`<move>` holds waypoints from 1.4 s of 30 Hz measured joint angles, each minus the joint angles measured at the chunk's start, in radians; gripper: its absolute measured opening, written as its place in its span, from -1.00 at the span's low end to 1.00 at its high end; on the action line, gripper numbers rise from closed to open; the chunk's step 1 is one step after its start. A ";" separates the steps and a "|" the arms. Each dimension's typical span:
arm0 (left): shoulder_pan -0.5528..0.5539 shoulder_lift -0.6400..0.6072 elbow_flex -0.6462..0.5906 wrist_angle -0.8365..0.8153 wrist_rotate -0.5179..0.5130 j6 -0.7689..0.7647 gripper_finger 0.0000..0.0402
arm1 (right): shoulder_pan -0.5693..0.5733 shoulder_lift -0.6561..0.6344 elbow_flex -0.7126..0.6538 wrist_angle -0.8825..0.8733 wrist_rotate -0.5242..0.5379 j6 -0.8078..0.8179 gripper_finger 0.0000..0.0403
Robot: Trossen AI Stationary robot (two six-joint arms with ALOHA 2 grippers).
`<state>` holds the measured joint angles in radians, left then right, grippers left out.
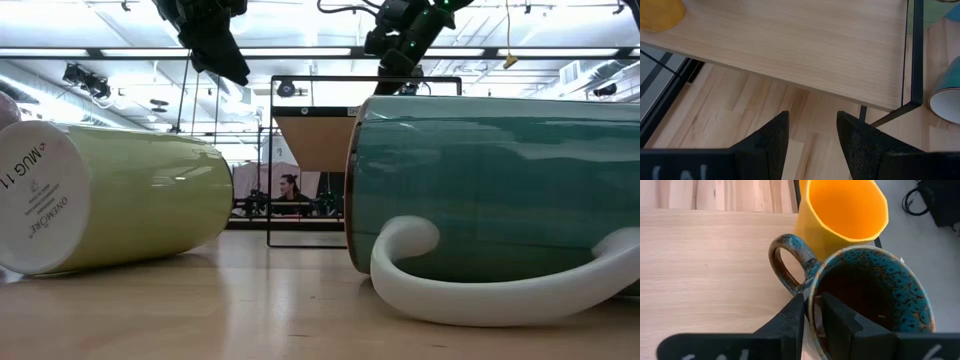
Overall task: Place coffee mugs
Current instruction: Put the dark green mug on the shelf, then put the left light green mug on the shelf
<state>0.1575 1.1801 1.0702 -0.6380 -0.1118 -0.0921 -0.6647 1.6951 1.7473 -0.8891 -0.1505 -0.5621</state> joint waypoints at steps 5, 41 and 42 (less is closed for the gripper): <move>0.000 0.000 0.000 0.000 0.000 0.000 -0.14 | 0.000 0.000 0.000 0.016 0.000 0.000 -0.54; -0.025 0.000 0.000 0.005 0.067 -0.043 -0.14 | 0.172 -0.225 0.000 -0.004 0.131 -0.006 -0.14; -0.033 0.000 0.000 0.005 0.072 -0.054 -0.14 | 0.183 -0.241 0.000 -0.020 0.131 0.013 -0.14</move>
<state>0.1244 1.1801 1.0702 -0.6332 -0.0400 -0.1461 -0.4819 1.4540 1.7473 -0.9096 -0.0196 -0.5489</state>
